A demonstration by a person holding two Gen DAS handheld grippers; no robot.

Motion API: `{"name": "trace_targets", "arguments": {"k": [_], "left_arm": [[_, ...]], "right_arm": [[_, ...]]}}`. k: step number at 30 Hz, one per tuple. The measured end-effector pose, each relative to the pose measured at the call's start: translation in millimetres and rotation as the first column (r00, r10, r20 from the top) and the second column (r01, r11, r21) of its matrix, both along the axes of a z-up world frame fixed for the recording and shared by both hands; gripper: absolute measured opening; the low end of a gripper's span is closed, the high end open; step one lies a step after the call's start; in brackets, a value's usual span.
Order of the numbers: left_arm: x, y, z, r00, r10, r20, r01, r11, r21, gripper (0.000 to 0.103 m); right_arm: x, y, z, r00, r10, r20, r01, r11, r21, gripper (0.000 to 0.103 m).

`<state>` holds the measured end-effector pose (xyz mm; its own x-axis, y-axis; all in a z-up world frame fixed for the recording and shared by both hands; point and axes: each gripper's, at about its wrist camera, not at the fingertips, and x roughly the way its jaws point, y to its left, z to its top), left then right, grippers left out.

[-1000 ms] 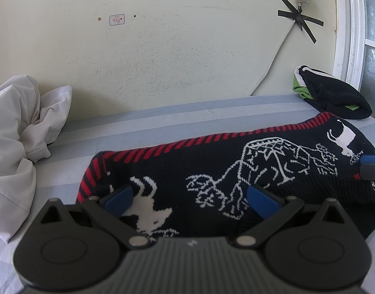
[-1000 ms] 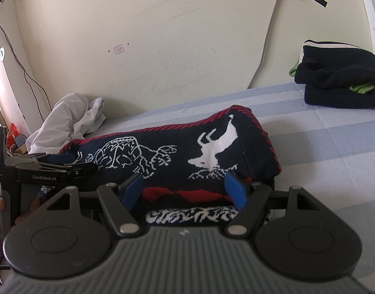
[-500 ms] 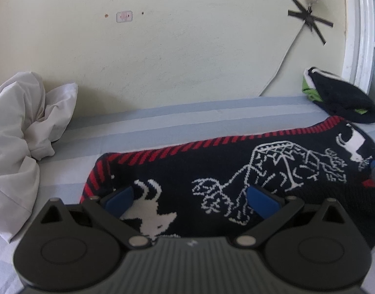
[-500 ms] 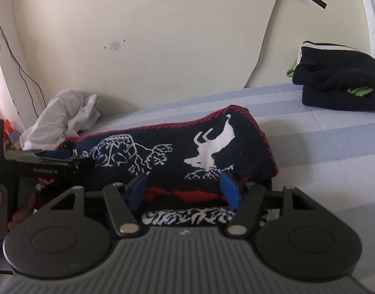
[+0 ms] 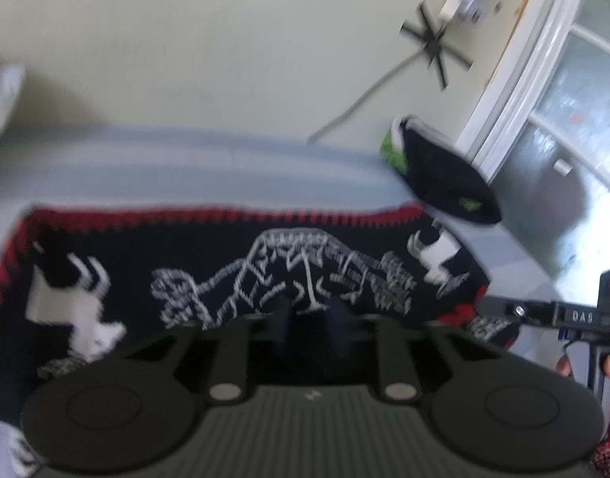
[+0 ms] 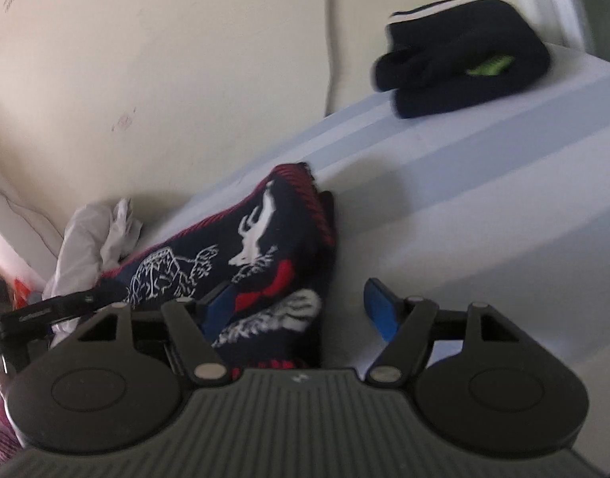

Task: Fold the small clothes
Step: 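Grasp the folded sweater edge with both grippers and flip it over onto itself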

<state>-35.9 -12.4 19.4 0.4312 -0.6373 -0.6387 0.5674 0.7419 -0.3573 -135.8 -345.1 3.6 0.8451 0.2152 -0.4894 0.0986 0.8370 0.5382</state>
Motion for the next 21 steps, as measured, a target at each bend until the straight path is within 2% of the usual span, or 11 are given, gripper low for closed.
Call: {"name": "trace_targets", "arguments": {"k": [2, 3, 4, 5, 7, 10, 13, 15, 17, 19, 21], "left_arm": [[1, 0, -3, 1.0, 0.012, 0.007, -0.012, 1.0, -0.006, 0.011], [3, 3, -3, 1.0, 0.018, -0.008, -0.019, 1.0, -0.012, 0.009], [5, 5, -4, 0.999, 0.024, -0.022, -0.025, 1.0, -0.015, 0.007], [4, 7, -5, 0.999, 0.027, -0.029, -0.028, 0.999, -0.019, 0.006], [4, 12, -5, 0.998, 0.028, -0.048, -0.03, 0.999, -0.039, 0.006], [0, 34, -2, 0.996, 0.029, -0.081, -0.039, 0.992, -0.123, 0.007], [-16, 88, 10, 0.994, 0.097, -0.055, -0.107, 0.965, -0.241, 0.009], [-29, 133, 16, 0.981, 0.193, -0.021, -0.191, 0.943, -0.273, 0.012], [-40, 176, 21, 0.953, 0.303, -0.006, -0.293, 0.916, -0.274, 0.017], [-50, 209, 23, 0.919, 0.393, 0.004, -0.379, 0.888, -0.262, 0.021], [-58, 227, 28, 0.9, 0.435, 0.011, -0.417, 0.87, -0.265, 0.027]], "right_arm": [[16, 9, -2, 0.999, 0.046, -0.019, -0.046, 0.999, 0.015, 0.048], [20, 12, -2, 0.999, 0.033, -0.021, -0.032, 0.999, 0.016, 0.039], [26, 14, -2, 0.998, 0.037, -0.046, -0.036, 0.999, 0.028, 0.02], [29, 17, 2, 0.998, 0.03, -0.048, -0.028, 0.998, 0.05, 0.02], [27, 29, 26, 0.998, 0.06, 0.014, -0.06, 0.998, 0.032, 0.019], [27, 70, 81, 0.973, 0.186, 0.14, -0.169, 0.978, -0.125, 0.018], [33, 135, 116, 0.908, 0.38, 0.176, -0.311, 0.893, -0.325, 0.018], [39, 183, 119, 0.854, 0.504, 0.13, -0.401, 0.797, -0.453, 0.018], [48, 226, 108, 0.802, 0.594, 0.059, -0.477, 0.698, -0.534, 0.018], [57, 258, 92, 0.765, 0.644, -0.002, -0.525, 0.622, -0.581, 0.018], [70, 285, 69, 0.735, 0.675, -0.067, -0.571, 0.563, -0.598, 0.018]]}}
